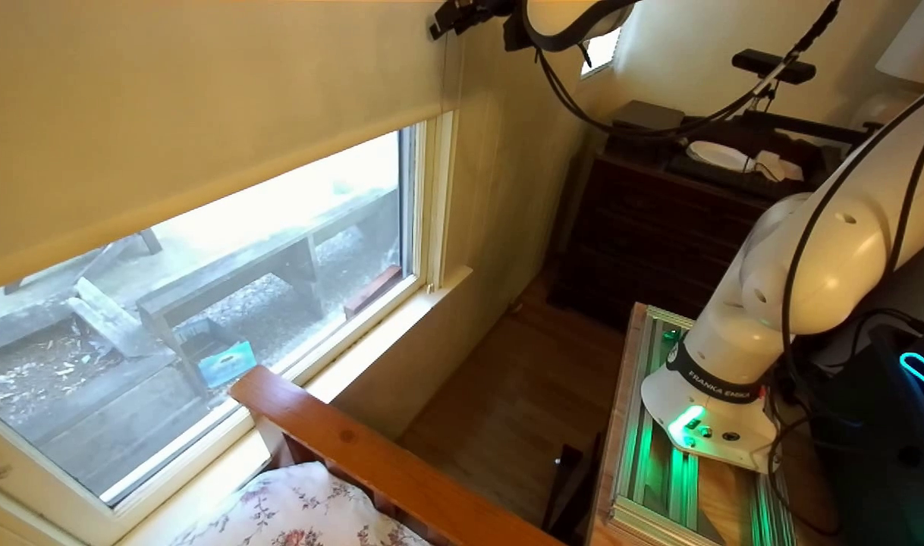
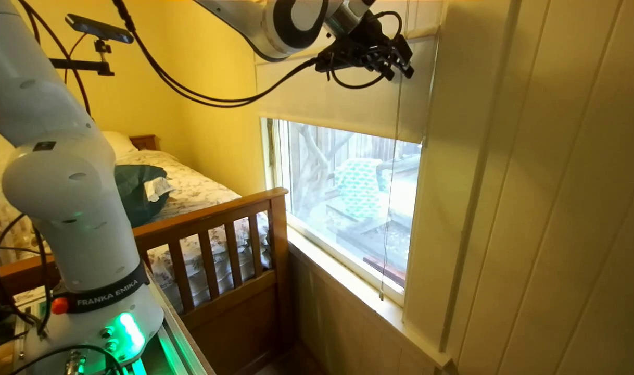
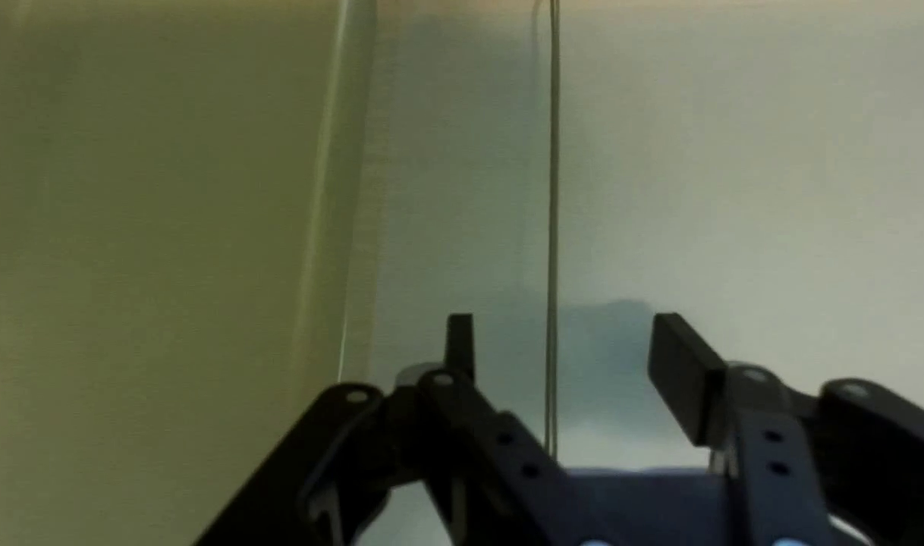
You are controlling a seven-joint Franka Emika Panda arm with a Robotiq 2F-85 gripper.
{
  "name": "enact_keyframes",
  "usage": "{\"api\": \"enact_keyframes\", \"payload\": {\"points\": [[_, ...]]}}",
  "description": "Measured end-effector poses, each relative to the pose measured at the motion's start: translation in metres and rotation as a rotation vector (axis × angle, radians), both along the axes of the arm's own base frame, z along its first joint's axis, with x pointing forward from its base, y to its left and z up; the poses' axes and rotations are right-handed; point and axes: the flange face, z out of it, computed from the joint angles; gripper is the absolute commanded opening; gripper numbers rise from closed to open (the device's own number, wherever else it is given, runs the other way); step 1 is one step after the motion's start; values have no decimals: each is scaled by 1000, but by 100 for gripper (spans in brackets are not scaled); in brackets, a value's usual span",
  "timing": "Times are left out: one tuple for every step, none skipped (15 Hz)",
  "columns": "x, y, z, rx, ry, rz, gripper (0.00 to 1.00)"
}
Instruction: Close the blinds completely
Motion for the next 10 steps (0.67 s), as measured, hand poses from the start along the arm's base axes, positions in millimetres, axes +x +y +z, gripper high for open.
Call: {"api": "enact_keyframes", "payload": {"points": [[0,0,-1,-3,1,3,26],[1,0,-1,-6,0,6,19],[1,0,-2,-8,1,9,11],[1,0,-2,-10,0,10,5],[1,-1,-2,-12,-1,11,1],[1,-1,-2,-14,-2,12,1],[1,-2,-2,-16,-2,12,0],[1,-3,-2,-17,-3,12,0],[1,-3,-2,-18,-2,11,1],[1,-3,-2,-18,-2,11,1]]}}
